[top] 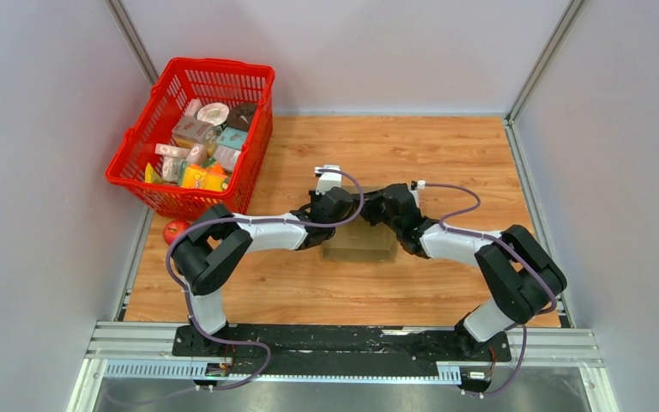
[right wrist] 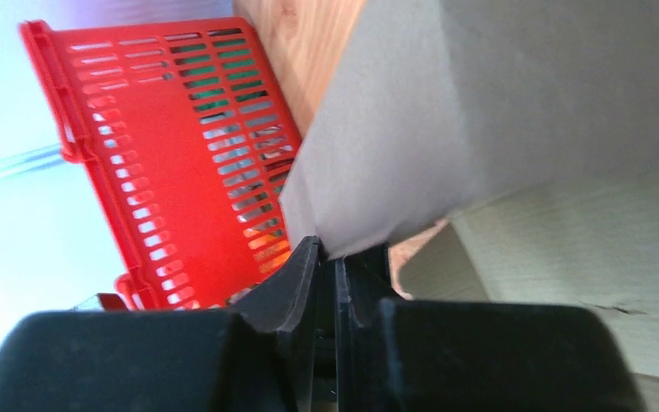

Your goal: Fold the paper box

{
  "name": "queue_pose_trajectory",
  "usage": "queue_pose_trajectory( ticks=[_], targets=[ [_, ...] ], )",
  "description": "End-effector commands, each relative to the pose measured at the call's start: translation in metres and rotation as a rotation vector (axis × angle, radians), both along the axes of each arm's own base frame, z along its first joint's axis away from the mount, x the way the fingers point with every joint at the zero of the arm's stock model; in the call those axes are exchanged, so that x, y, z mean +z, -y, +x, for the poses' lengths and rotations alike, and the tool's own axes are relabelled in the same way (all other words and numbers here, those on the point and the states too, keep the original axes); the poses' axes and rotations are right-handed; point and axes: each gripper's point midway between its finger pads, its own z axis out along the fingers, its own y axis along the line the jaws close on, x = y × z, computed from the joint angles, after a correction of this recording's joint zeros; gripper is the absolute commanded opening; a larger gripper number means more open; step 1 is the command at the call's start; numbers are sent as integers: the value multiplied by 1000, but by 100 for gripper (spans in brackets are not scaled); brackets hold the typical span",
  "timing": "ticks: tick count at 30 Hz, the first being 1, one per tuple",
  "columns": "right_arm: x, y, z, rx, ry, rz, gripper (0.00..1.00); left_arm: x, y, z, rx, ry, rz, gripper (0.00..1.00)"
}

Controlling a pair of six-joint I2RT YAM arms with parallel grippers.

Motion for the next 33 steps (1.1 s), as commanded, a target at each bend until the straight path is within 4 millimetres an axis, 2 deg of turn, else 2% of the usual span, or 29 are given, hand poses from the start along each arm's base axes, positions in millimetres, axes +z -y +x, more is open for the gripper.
queue_pose_trajectory(
  ticks=[1,2,3,4,6,7,8,9,10,11,13,14,16,17,18,19,20,21,23,24,26,27,29,33],
  targets=[
    [-16,12,-15,63,-32,-208,22,13,-10,12,52,83,-67,0],
    [-13,9,-18,96,-26,-225,34,12,-8,11,26,85,-71,0],
    [-11,9,-21,151,10,-284,41,6,-3,8,-7,72,-82,0],
    [0,6,-27,208,44,-292,46,6,0,8,-22,72,-82,0],
    [4,11,-36,294,71,-370,67,3,-2,7,-24,59,-66,0],
    [17,11,-47,402,162,-440,73,1,-5,5,-20,54,-56,0],
    [12,22,-56,453,144,-501,78,0,-7,4,-18,52,-50,0],
    [22,27,-59,481,168,-545,81,-3,-10,1,-19,47,-46,0],
    [36,36,-64,537,266,-648,84,-4,-11,0,-21,47,-45,0],
    [32,47,-75,586,247,-714,88,-6,-13,-2,-23,41,-40,0],
    [56,65,-78,599,300,-835,90,-7,-16,-7,-27,24,-32,0],
    [53,76,-85,651,303,-910,93,-7,-17,-8,-33,21,-24,0],
    [66,89,-75,603,330,-989,94,-5,-20,-11,-37,15,-18,0],
    [64,101,-71,588,291,-1013,91,-4,-21,-12,-38,14,-16,0],
    [67,104,-65,575,288,-1011,89,-1,-21,-12,-40,17,-18,0],
    [69,99,-59,594,291,-978,86,1,-22,-13,-43,17,-16,0],
    [73,100,-49,578,303,-935,79,2,-21,-13,-53,18,-14,0],
    [67,97,-42,587,290,-915,76,6,-20,-12,-53,22,-14,0],
    [73,92,-29,585,328,-888,73,7,-20,-13,-63,15,-1,0],
    [64,90,-23,600,310,-892,73,5,-21,-14,-66,10,5,0],
    [65,85,-13,613,325,-864,73,4,-21,-14,-72,7,10,0],
    [55,80,-10,634,307,-838,73,3,-21,-14,-71,6,13,0],
    [54,72,-4,653,326,-804,74,4,-20,-13,-74,7,21,0],
    [32,68,4,675,279,-772,73,7,-20,-13,-80,7,31,0]
  ],
)
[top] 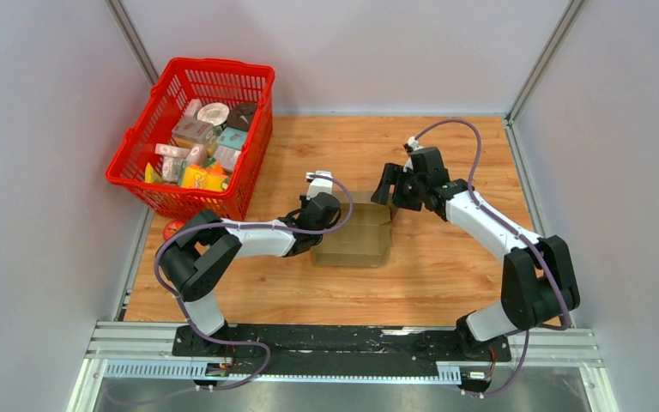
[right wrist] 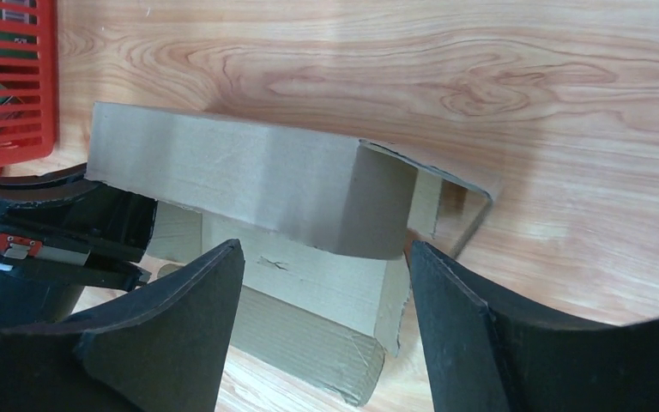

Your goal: Fold the paper box

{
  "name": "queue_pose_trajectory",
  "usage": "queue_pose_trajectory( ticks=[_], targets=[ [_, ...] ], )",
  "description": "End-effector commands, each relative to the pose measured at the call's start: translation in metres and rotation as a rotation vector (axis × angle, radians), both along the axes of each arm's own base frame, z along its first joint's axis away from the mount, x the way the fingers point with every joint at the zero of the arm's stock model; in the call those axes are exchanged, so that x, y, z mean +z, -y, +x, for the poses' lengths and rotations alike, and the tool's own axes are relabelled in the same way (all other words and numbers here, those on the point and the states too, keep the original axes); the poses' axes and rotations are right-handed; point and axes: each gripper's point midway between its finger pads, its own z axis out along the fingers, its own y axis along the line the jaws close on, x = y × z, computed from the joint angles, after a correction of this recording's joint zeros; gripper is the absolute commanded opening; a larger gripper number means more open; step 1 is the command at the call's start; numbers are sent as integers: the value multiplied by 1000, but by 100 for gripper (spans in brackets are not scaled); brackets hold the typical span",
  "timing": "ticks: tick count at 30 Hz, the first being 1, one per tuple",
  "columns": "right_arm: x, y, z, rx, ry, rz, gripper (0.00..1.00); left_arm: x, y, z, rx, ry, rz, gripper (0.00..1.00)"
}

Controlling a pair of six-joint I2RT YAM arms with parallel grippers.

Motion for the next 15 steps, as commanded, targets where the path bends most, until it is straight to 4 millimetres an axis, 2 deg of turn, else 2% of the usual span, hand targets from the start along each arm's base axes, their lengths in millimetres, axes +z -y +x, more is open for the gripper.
queue_pose_trajectory(
  ticks=[1,4,9,15],
  targets=[
    [20,-20,22,52,62,108,73,15,-1,3,-18,15,18,0],
    [13,-26,24,56,44,172,69,16,0,2,-23,14,14,0],
    [16,-36,27,31,11,311,52,17,0,1,-27,14,11,0],
    [8,-34,25,-53,-71,495,35,18,3,0,-38,12,-4,0]
  ],
)
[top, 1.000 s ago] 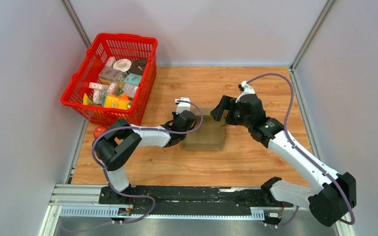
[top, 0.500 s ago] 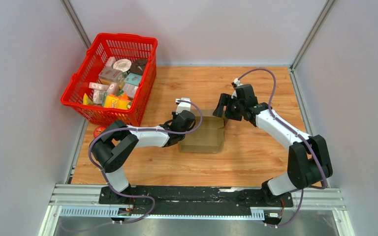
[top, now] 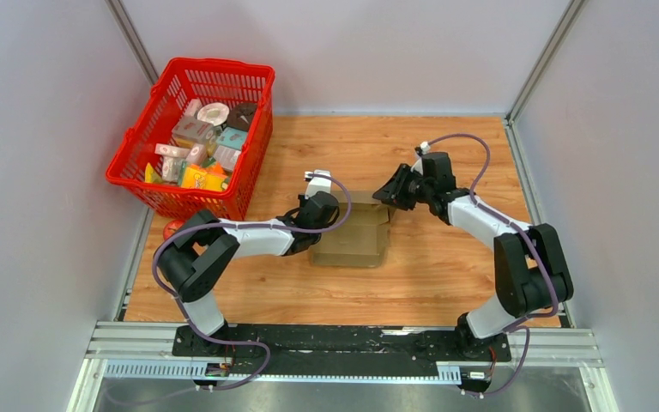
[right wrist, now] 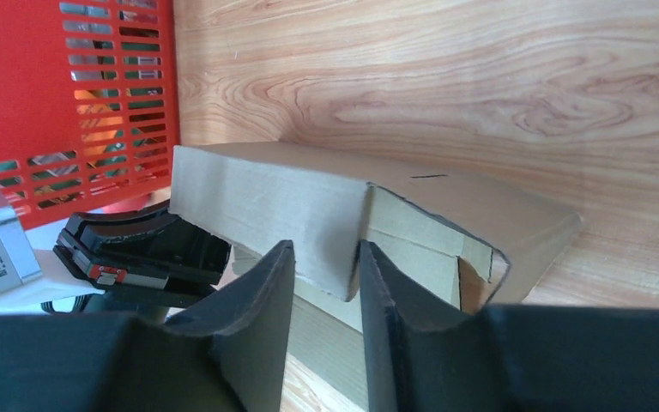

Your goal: Fold the paper box

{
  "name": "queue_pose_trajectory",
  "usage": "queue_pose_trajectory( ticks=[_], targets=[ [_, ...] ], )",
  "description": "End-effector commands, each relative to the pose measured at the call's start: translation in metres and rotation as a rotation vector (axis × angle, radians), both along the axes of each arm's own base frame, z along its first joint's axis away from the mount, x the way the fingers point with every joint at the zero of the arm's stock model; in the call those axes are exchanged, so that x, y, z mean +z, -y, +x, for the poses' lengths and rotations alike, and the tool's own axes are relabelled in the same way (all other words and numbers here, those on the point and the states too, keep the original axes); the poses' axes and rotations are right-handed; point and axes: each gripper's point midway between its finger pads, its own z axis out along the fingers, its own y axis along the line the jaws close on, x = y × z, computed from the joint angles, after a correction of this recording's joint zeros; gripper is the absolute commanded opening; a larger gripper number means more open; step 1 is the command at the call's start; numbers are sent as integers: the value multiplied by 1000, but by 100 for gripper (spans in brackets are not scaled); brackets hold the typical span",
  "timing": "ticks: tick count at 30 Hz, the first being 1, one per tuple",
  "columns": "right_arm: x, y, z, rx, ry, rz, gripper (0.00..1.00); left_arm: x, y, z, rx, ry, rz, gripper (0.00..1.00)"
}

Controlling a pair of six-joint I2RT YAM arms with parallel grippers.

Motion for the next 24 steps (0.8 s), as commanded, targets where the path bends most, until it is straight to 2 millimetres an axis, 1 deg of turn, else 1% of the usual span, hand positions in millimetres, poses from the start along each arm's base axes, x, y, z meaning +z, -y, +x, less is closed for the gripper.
queue_pose_trajectory(
  ticks=[1,2,3,4,5,6,9,10,11,12,13,14,15,16,17,18,20,21,23,24],
  targets=[
    [19,-15,9,-23,5,216,28,19,7,1,-37,21,-21,0],
    [10,-12,7,-36,-19,229,23,19,7,1,-38,20,-22,0],
    [12,-12,7,-48,-30,260,20,18,8,0,-41,18,-22,0],
    [14,-12,10,-52,-10,277,11,18,8,0,-41,18,-22,0],
    [9,-11,9,-60,-22,279,4,17,8,0,-41,17,-21,0],
    [8,-11,9,-64,-28,284,0,17,8,0,-40,15,-21,0],
    [9,-4,11,-99,2,261,0,17,7,0,-39,17,-22,0],
    [5,-2,7,-87,-1,223,0,19,7,0,-39,19,-24,0],
    [10,0,7,-82,18,205,0,19,6,0,-36,21,-23,0],
    [9,4,7,-92,26,178,3,18,6,-1,-35,20,-21,0],
    [2,9,2,-80,26,127,35,19,5,-1,-35,21,-22,0],
    [9,12,-1,-78,53,104,47,19,5,-1,-35,22,-23,0],
    [7,18,-3,-87,70,62,51,19,5,-1,-35,23,-24,0],
    [2,22,-10,-65,80,9,55,19,6,-1,-35,23,-24,0],
    [9,25,-15,-60,115,-14,54,20,5,-1,-36,23,-25,0],
    [0,31,-19,-80,118,-54,48,20,5,-1,-36,23,-25,0],
    [2,31,-26,-70,158,-91,39,19,6,-1,-40,20,-26,0],
    [-8,35,-31,-83,133,-134,28,20,6,-1,-39,22,-27,0],
    [-11,33,-33,-66,147,-179,15,17,6,0,-36,16,-20,0],
    [-12,34,-32,-67,152,-201,5,17,6,0,-36,14,-16,0]
  ],
)
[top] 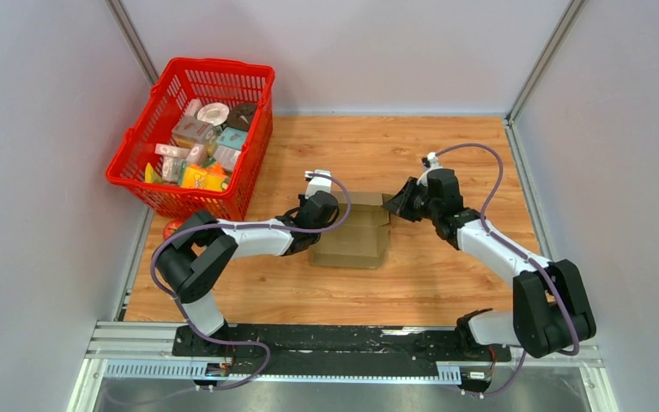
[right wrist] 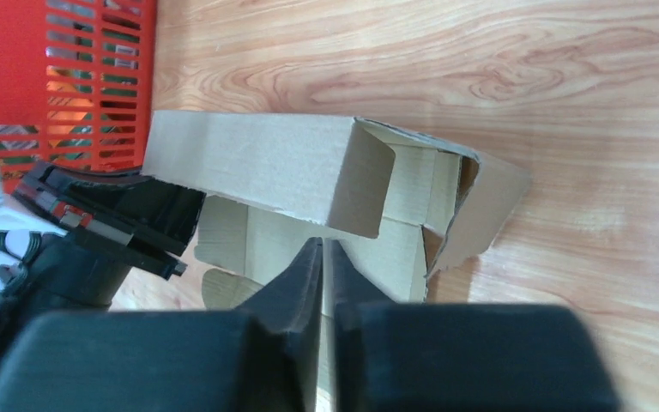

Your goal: Fold the paper box

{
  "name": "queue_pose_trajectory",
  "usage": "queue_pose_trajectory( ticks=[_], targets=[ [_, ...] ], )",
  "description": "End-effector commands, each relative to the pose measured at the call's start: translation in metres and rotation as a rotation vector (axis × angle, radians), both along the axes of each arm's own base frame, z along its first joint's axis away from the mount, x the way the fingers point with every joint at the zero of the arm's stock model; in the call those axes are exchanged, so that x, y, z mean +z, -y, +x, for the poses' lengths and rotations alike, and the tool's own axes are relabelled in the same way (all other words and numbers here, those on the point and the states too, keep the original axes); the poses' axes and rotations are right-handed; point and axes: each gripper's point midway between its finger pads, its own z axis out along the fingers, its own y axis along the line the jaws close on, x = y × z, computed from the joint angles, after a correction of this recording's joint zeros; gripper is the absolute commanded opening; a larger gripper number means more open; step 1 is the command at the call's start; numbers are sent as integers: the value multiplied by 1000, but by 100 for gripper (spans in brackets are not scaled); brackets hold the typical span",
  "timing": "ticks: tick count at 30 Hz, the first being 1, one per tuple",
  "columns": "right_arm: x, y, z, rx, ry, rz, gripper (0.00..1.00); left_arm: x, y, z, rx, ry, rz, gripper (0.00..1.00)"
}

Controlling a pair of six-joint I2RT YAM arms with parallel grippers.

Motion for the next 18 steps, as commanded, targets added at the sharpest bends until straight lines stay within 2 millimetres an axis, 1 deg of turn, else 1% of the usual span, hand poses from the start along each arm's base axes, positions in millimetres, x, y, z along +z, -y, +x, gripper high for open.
queue_pose_trajectory(
  ticks=[1,2,3,4,5,6,7,8,10,13,14,15,17,18],
  targets=[
    [-11,6,1,4,43,-173,0,13,4,1,-19,17,-5,0],
    [-16,3,3,16,39,-200,0,13,4,2,-19,17,-5,0],
    [-22,7,5,-7,25,-247,0,14,4,2,-19,20,-7,0],
    [-23,3,5,-4,26,-275,0,13,4,2,-18,20,-3,0],
    [-27,2,10,-14,15,-308,0,14,5,2,-18,20,-1,0],
    [-35,16,13,-77,-8,-387,0,13,4,2,-18,17,0,0],
    [-45,16,13,-85,-29,-427,0,13,4,2,-18,18,-1,0],
    [-46,18,15,-94,-30,-452,0,12,4,2,-17,17,1,0],
    [-58,23,15,-115,-50,-506,0,14,3,3,-13,22,4,0],
    [-65,26,14,-126,-61,-543,0,15,3,2,-14,23,2,0],
    [-65,30,16,-150,-53,-571,0,14,3,2,-15,22,0,0],
    [-66,29,12,-141,-53,-594,0,15,3,3,-14,24,1,0],
    [-65,33,11,-156,-40,-630,0,14,2,2,-13,22,5,0],
    [-68,33,9,-152,-45,-636,0,14,1,1,-12,22,7,0]
  ],
)
